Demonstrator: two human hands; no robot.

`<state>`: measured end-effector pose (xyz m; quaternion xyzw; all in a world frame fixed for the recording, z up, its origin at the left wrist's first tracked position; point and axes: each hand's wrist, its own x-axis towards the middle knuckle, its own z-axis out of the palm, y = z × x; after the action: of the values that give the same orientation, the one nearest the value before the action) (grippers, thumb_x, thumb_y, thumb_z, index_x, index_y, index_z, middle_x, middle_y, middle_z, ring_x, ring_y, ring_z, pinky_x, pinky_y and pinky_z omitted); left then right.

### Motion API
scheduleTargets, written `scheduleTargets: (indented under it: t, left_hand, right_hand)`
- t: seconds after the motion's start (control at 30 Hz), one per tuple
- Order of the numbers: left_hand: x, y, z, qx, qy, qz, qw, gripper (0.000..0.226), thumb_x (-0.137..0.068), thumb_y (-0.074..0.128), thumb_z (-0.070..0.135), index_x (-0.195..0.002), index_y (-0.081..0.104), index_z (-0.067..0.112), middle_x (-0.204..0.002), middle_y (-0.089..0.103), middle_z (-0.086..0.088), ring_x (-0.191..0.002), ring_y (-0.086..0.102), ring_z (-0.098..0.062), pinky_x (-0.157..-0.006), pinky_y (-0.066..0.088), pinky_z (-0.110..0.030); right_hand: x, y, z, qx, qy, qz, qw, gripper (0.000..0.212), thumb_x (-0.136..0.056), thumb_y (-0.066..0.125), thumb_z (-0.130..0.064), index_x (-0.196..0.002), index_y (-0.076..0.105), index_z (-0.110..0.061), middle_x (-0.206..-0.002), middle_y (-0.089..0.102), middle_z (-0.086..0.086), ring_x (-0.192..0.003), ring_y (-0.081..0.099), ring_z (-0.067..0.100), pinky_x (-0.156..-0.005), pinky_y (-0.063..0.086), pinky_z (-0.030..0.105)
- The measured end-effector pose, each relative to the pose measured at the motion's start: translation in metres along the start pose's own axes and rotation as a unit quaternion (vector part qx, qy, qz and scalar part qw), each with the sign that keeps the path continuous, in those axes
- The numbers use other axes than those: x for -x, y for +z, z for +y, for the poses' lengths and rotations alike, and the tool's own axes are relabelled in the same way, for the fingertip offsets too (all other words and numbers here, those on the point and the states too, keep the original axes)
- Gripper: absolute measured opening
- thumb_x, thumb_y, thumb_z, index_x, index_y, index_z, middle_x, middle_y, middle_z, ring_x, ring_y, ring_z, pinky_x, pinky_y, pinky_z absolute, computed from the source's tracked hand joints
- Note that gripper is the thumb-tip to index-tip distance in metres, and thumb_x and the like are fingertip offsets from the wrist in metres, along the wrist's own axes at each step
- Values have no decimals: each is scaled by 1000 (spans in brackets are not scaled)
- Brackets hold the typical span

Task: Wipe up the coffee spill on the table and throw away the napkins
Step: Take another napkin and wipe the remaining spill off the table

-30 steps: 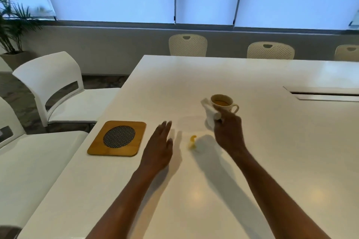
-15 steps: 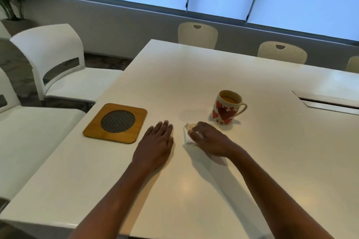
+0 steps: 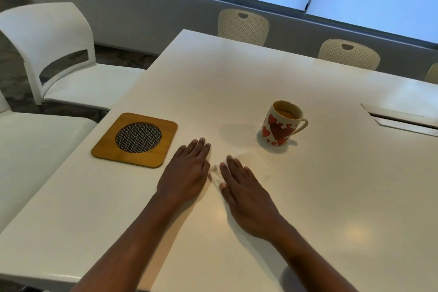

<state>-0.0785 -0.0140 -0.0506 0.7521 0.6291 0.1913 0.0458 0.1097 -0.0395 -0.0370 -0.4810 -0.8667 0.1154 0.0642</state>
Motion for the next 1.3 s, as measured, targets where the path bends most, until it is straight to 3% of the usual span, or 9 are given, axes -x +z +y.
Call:
scheduleTargets:
  t: [0.17, 0.3, 0.43, 0.63, 0.8, 0.93, 1.07, 1.2, 1.3]
  left_hand:
    - [2, -4, 3, 3, -6, -9, 1000, 51, -103, 20, 27, -153, 13, 20, -162, 8, 1, -149, 3, -10, -120, 1, -29]
    - [1, -8, 2, 2, -5, -31, 999, 51, -103, 20, 26, -153, 11, 20, -162, 5, 2, -149, 2, -10, -121, 1, -29]
    - [0, -9, -2, 2, 8, -45, 999, 50, -104, 19, 27, -153, 9, 19, -162, 4, 2, -149, 1, -10, -121, 1, -28]
    - [2, -5, -2, -4, 8, -24, 1000, 50, -104, 18, 32, -153, 13, 20, -161, 8, 4, -149, 3, -8, -121, 3, -28]
    - [1, -3, 0, -8, -12, -22, 1000, 50, -104, 19, 34, -153, 15, 22, -161, 9, 6, -148, 5, -7, -119, 2, -27]
    - [1, -2, 1, -7, -16, -28, 999, 50, -104, 19, 32, -153, 15, 21, -162, 9, 5, -148, 5, -8, -120, 3, -29]
    - [-1, -2, 2, -3, -15, -30, 999, 50, -104, 21, 31, -152, 17, 20, -161, 11, 3, -149, 6, -8, -120, 4, -29]
    - [-1, -3, 0, 2, -14, -36, 999, 50, -104, 20, 31, -153, 15, 20, -161, 9, 4, -148, 4, -7, -118, 2, -28]
    - [-1, -3, 1, 1, -21, -36, 999, 50, -104, 19, 32, -153, 15, 21, -161, 9, 5, -148, 4, -6, -119, 2, -27]
  right_hand:
    - [0, -10, 36, -41, 35, 33, 998, 49, -104, 21, -40, -152, 10, -34, -161, 2, -15, -142, -9, -5, -115, -4, 22]
    - [-46, -19, 45, -50, 62, 32, 996, 48, -106, 27, -31, -153, 19, -25, -163, 10, -7, -148, 1, 4, -113, 0, 23]
    - [-41, -15, 26, -75, 11, 26, 997, 48, -104, 32, -25, -152, 21, -25, -162, 12, -8, -146, 0, 2, -118, 4, 27]
    - [29, -16, 5, -75, -92, -4, 993, 49, -103, 34, -25, -151, 22, -30, -159, 9, -18, -147, -1, -4, -117, -2, 16]
    - [42, -40, 63, -89, 41, 19, 995, 48, -103, 36, -23, -150, 29, -28, -159, 17, -14, -149, 12, 6, -122, 10, 31]
    - [-6, -39, 54, -95, 88, 47, 990, 47, -103, 39, -17, -149, 33, -19, -161, 22, -3, -150, 14, 16, -117, 11, 29]
    - [-21, -21, 11, -127, 14, 24, 992, 47, -102, 39, -12, -149, 34, -17, -161, 20, -2, -150, 12, 15, -121, 11, 33]
    - [24, -15, 3, -126, -90, -5, 988, 48, -102, 40, -15, -149, 31, -25, -160, 20, -12, -148, 8, 1, -120, 4, 20]
    - [45, -33, 46, -128, -33, 7, 991, 46, -102, 42, -18, -147, 38, -26, -155, 25, -15, -145, 15, -2, -122, 9, 21]
